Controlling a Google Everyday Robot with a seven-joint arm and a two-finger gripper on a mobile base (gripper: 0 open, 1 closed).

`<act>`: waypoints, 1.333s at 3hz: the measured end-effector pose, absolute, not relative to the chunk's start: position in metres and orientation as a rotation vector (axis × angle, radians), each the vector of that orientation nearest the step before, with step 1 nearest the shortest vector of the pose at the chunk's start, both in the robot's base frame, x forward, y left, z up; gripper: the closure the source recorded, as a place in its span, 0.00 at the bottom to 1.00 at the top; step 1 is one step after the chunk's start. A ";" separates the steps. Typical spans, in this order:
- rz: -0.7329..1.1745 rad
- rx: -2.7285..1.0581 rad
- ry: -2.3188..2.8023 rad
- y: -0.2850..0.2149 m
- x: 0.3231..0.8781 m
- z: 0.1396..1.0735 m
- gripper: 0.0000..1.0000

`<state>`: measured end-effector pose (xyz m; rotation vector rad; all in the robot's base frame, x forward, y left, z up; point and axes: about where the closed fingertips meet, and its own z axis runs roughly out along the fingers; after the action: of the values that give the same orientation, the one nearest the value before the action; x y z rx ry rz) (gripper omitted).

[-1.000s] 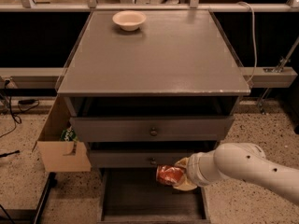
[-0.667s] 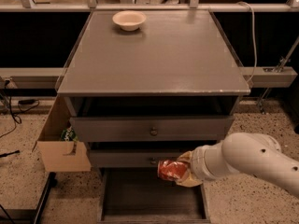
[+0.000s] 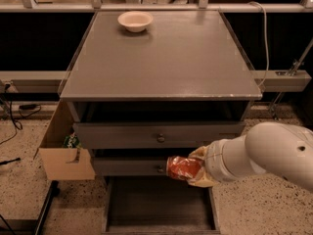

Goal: Pick coke can from bottom drawer and place on counter

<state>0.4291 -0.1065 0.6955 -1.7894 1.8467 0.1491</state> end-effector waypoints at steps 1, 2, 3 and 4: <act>0.154 -1.790 1.847 -0.104 0.455 0.725 1.00; 0.161 -1.812 1.846 -0.102 0.474 0.757 1.00; 0.078 -1.819 1.829 -0.108 0.499 0.819 1.00; 0.009 -1.800 1.816 -0.114 0.518 0.858 1.00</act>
Offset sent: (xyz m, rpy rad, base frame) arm 0.0681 0.0049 0.1011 -0.0163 0.0260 0.0275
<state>0.5184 -0.1138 0.8579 -1.7996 1.8162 0.0093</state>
